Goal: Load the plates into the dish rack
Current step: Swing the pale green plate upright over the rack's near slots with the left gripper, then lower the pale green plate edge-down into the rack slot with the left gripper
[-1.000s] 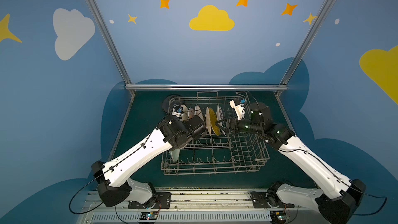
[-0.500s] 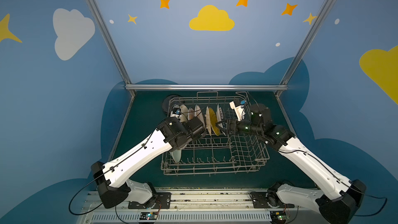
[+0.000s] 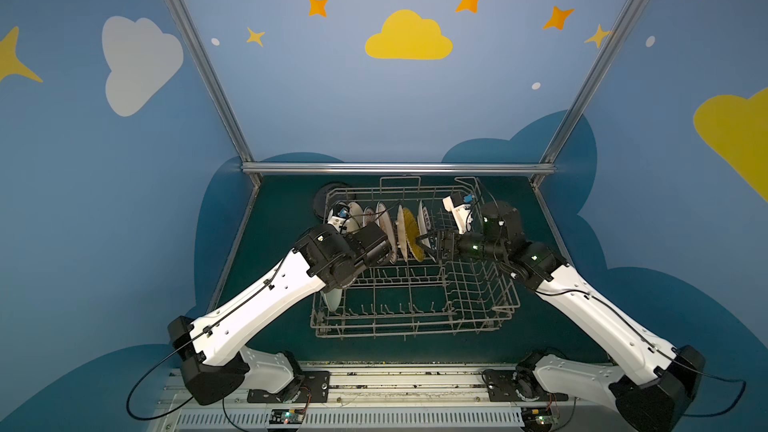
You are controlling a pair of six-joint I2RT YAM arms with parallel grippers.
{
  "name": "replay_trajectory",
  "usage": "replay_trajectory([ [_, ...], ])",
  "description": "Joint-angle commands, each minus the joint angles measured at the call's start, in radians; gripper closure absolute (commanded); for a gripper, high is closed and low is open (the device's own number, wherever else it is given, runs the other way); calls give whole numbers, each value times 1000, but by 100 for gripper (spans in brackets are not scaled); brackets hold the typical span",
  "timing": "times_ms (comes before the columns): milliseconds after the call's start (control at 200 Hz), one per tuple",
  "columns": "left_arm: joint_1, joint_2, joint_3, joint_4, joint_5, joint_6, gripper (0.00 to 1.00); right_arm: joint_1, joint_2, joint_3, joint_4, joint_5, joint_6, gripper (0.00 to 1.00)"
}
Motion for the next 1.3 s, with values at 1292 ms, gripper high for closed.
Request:
replay_trajectory([
  [1292, -41, 119, -2, -216, 59, -26, 96, -9, -33, -53, 45, -1, 20, 14],
])
